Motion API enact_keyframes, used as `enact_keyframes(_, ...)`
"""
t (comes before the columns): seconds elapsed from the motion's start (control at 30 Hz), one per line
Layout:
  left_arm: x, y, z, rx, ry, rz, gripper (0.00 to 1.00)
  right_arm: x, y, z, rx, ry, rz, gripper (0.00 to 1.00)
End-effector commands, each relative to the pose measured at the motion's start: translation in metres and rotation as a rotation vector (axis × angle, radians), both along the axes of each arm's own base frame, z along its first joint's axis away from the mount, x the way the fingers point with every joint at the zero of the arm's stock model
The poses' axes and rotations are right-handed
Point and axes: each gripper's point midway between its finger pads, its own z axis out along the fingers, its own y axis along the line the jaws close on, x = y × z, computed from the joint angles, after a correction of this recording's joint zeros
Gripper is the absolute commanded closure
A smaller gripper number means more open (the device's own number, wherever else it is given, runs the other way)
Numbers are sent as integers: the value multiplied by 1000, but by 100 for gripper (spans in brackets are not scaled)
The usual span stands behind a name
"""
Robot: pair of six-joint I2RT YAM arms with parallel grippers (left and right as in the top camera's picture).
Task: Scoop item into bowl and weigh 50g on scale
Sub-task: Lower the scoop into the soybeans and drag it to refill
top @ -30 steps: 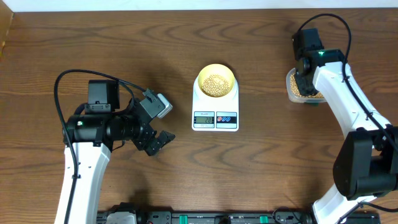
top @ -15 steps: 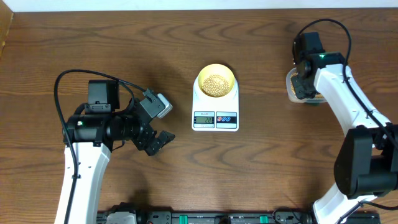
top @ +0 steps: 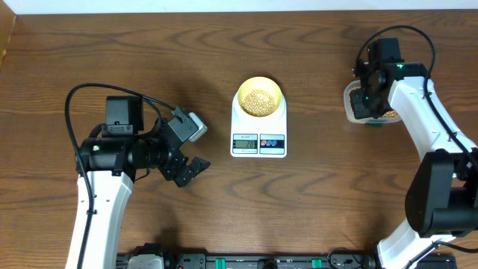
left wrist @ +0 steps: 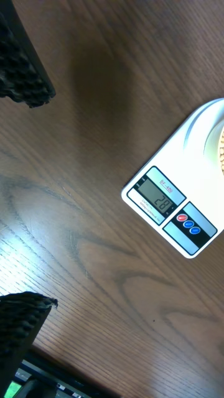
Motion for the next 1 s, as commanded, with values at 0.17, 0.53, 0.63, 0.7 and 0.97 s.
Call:
enact_keyframes(0.17, 4, -1, 8, -10, -26, -15, 2, 0, 28, 6, 358, 10, -31, 99)
enact_keyframes(0.53, 4, -1, 8, -10, -26, -15, 2, -1, -9, 25, 661, -30, -183, 99)
enact_keyframes(0.63, 4, -1, 8, -10, -26, -15, 2, -3, -19, 31, 733, -43, -224, 99)
enact_keyframes(0.7, 4, -1, 8, -10, -26, -15, 2, -4, -25, 34, 758, -49, -245, 99)
enact_keyframes(0.97, 4, -1, 8, -10, -26, -15, 2, -11, -51, 33, 767, -55, -335, 99)
